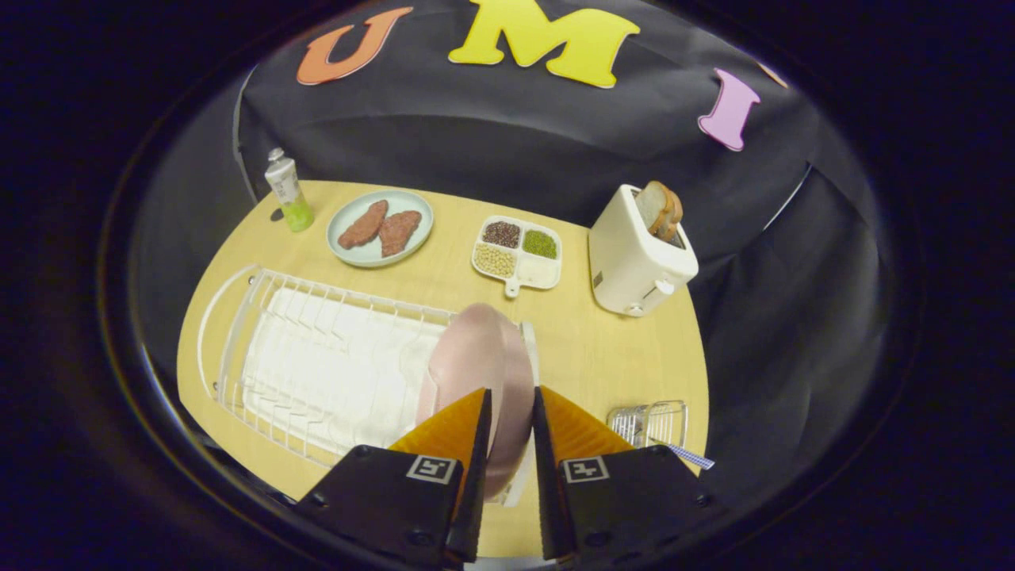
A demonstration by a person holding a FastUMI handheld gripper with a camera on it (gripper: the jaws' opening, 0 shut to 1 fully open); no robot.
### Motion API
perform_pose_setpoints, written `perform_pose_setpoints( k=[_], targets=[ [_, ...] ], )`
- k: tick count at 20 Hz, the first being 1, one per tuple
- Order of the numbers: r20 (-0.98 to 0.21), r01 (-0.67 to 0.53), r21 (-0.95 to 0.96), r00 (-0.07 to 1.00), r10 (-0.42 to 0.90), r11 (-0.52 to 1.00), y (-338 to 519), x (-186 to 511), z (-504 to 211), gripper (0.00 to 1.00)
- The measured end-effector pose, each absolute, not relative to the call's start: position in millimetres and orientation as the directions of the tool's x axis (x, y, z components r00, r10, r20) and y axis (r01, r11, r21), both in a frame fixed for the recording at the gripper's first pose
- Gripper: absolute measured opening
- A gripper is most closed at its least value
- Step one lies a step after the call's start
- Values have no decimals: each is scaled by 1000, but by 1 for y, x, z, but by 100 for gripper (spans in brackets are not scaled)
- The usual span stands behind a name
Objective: Take the plate from the dish rack, then take the spoon from the basket and place it into the plate.
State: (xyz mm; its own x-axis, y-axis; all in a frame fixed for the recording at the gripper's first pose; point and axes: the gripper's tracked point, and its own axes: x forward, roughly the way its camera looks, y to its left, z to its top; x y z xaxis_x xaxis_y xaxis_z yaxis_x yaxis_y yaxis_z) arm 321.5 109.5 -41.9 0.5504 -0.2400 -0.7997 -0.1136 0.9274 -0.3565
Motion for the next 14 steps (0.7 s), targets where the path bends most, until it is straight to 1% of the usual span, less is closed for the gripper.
perform_pose_setpoints(
  k=[1,4,8,11,14],
  targets=[
    [-798,-114,-384,540,-267,916,103,320,-44,35],
    [-805,-84,-382,520,-287,920,100,317,-45,34],
    [-783,-34,-412,525,-334,911,101,314,-43,25],
    [-734,49,-444,553,-394,895,100,313,-33,17],
    [-665,136,-473,593,-454,871,105,314,-23,15]
  ],
)
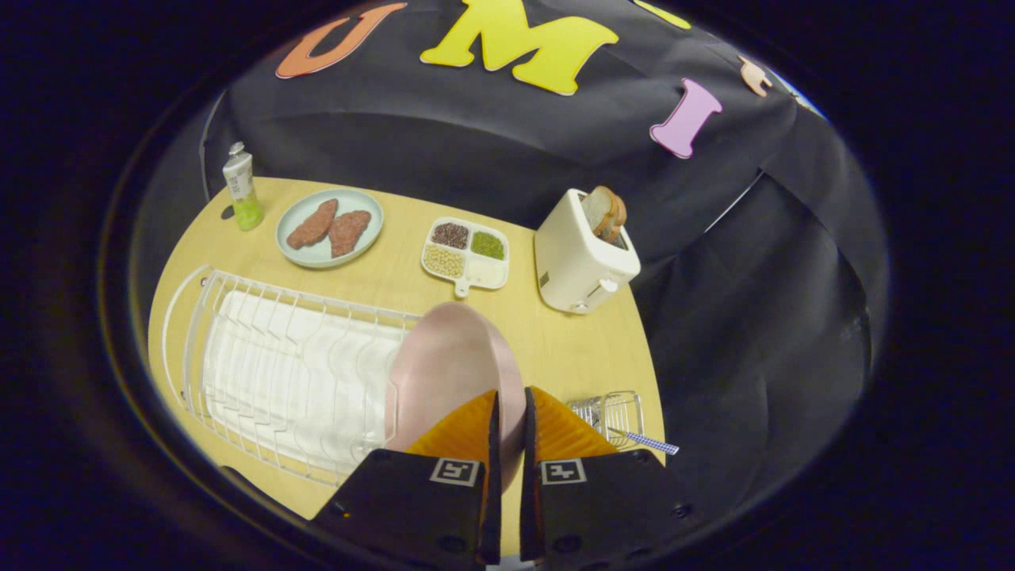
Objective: Take the plate from the dish rack, then take the spoon from the basket and place it into the plate.
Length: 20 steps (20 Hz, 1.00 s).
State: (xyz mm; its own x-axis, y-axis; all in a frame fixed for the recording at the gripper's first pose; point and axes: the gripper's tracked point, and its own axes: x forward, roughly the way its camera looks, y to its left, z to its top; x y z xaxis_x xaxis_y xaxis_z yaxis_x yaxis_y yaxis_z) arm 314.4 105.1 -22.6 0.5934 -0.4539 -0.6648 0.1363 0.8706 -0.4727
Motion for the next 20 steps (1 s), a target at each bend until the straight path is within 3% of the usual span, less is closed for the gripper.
perform_pose_setpoints(
  k=[10,20],
  targets=[
    [-382,352,-520,719,-580,779,121,303,12,14],
    [-444,131,-248,865,-233,960,118,180,11,14]
  ],
)
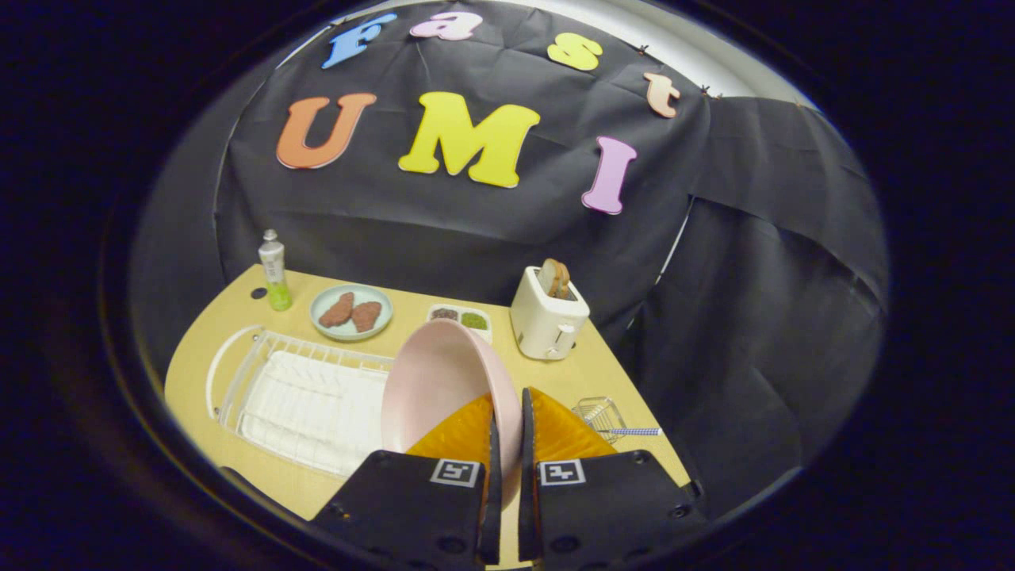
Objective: Take the plate from the dish rack, then take the spoon from the basket and place it into the plate.
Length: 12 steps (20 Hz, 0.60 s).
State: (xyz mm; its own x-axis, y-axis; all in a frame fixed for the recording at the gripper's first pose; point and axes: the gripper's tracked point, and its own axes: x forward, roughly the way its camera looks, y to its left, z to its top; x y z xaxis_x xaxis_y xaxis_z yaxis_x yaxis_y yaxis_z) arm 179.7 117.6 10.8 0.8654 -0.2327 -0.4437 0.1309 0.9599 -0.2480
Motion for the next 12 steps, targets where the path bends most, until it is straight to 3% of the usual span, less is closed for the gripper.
perform_pose_setpoints(
  k=[5,12],
  targets=[
    [-500,26,-115,862,-81,993,117,114,-45,14],
    [-648,12,28,761,9,1000,110,84,-155,14]
  ],
)
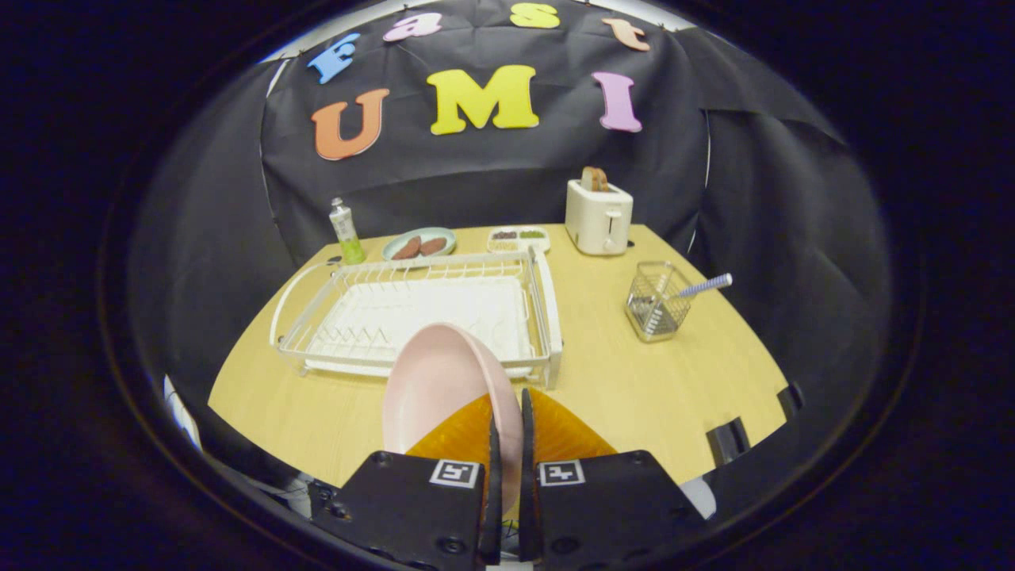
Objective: Take the plate from the dish rack, then take the spoon from the basket and place it into the plate.
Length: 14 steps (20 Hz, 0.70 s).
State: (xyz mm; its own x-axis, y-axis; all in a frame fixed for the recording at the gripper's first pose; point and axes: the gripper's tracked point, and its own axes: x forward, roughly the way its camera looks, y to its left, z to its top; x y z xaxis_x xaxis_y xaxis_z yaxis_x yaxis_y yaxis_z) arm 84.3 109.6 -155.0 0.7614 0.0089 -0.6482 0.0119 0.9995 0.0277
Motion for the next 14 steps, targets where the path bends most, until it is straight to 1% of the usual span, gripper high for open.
perform_pose_setpoints(
  k=[2,5,9,12,14],
  targets=[
    [-677,0,67,735,46,998,105,80,-168,14],
    [-674,-21,115,732,94,993,96,86,-187,14],
    [-672,-27,75,737,70,997,82,93,-211,18],
    [-693,-21,71,718,64,997,77,96,-229,19],
    [-688,-10,51,725,42,999,72,97,-232,18]
  ],
)
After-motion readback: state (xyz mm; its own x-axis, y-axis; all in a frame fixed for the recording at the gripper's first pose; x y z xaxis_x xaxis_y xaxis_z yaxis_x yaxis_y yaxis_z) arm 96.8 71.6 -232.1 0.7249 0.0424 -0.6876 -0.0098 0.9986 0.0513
